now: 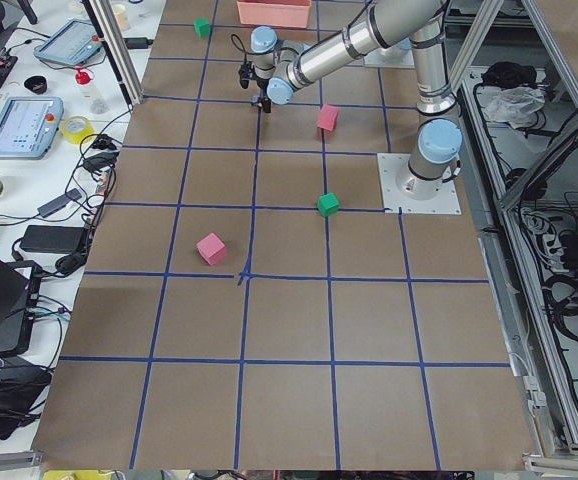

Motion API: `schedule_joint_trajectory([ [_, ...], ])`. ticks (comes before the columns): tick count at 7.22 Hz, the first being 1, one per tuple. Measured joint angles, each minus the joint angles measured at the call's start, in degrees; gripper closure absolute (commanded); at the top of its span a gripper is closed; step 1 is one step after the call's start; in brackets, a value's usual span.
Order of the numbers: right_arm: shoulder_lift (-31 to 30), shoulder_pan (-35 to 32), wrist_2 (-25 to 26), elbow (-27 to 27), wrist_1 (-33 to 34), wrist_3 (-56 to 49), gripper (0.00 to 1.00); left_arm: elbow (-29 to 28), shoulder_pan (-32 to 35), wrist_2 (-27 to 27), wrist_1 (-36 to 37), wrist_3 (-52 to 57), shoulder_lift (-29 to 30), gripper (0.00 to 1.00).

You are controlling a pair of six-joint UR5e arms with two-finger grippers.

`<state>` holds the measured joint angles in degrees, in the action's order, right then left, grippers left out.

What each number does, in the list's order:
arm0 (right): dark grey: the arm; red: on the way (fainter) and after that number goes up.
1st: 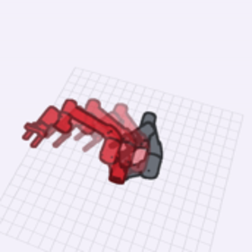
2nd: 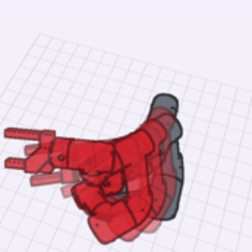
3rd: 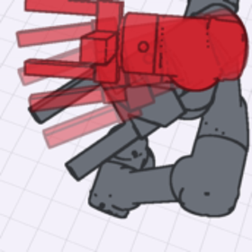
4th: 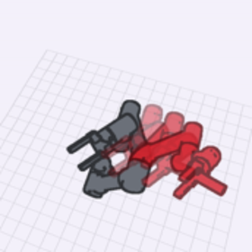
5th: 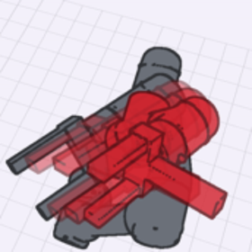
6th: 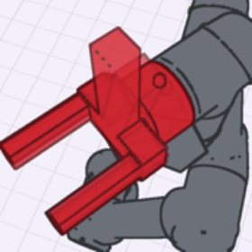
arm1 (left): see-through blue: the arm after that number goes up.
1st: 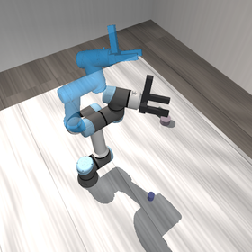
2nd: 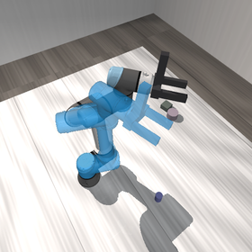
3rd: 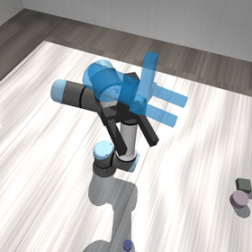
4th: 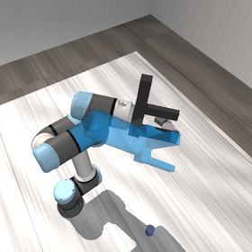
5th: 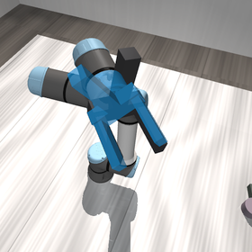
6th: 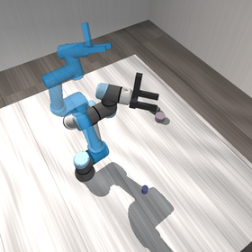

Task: Align button upright
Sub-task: 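Grasp the switch body with the left gripper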

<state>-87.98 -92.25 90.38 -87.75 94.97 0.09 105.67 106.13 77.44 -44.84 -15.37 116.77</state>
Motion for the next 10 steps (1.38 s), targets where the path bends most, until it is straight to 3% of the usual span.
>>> schedule_joint_trajectory([
  [3, -0.3, 0.2, -0.2, 0.1, 1.1, 0.0, 0.0, 0.0, 0.2, 0.0, 1.7, -0.1, 1.1, 0.1],
  [5, -0.4, 0.2, -0.3, 0.1, 1.1, -0.1, 0.0, -0.1, 0.3, 0.1, 3.0, -0.1, 1.7, 0.18],
  [6, -0.5, 0.2, -0.3, 0.1, 1.0, -0.1, 0.0, -0.1, 0.3, 0.0, 3.8, -0.1, 2.0, 0.39],
  [7, -0.5, 0.2, -0.3, 0.0, 1.0, -0.1, 0.0, -0.1, 0.4, -0.1, 4.2, -0.1, 2.3, 0.47],
  [8, -0.5, 0.2, -0.3, 0.0, 1.0, -0.1, 0.0, -0.1, 0.6, -0.1, 4.3, -0.2, 2.5, 0.75],
  [10, -0.5, 0.2, -0.4, -0.1, 1.2, -0.1, 0.0, -0.2, 0.7, -1.2, 4.3, -0.2, 2.7, 1.0],
])
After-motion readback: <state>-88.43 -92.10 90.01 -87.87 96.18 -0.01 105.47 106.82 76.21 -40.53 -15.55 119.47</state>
